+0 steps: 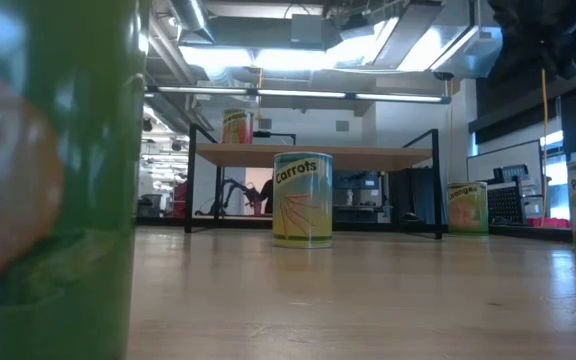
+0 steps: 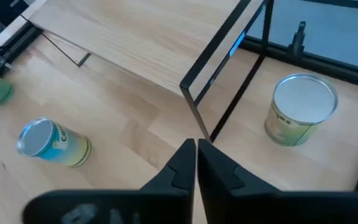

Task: Pick and place cans onto a shelf
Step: Put the top canned oranges on the shelf

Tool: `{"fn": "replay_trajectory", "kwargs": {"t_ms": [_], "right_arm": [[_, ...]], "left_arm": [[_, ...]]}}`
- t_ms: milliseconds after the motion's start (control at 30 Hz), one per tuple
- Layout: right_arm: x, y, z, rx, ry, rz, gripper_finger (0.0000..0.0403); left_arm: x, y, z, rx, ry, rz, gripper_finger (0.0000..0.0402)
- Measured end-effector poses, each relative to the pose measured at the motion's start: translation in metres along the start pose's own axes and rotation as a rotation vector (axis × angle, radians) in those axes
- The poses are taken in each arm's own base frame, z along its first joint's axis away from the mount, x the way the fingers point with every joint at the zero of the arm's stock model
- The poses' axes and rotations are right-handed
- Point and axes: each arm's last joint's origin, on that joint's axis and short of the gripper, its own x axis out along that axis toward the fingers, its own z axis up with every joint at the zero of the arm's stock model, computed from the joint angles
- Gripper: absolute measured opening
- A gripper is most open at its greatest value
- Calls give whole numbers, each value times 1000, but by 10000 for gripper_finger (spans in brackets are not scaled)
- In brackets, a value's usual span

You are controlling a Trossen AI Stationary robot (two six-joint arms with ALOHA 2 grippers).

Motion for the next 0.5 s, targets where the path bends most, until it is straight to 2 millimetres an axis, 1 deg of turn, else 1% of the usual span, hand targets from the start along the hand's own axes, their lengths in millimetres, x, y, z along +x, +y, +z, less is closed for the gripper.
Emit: {"fn": "replay_trajectory", "kwargs": {"t_ms": [67, 133, 300, 433, 500], "right_arm": [[1, 0, 0, -5, 4, -1, 6], [1, 1, 0, -5, 20, 15, 13], [1, -1, -3, -23, 47, -17, 51], [8, 2, -2, -31, 70, -55, 85], [13, 3, -1, 6, 81, -78, 95]], "left_arm": [[0, 0, 0, 0, 4, -8, 0], [0, 0, 0, 0, 9, -16, 0], [0, -1, 0, 6, 13, -22, 0], [0, 0, -1, 30, 17, -20, 0], [0, 0, -1, 30, 17, -20, 0]]}}
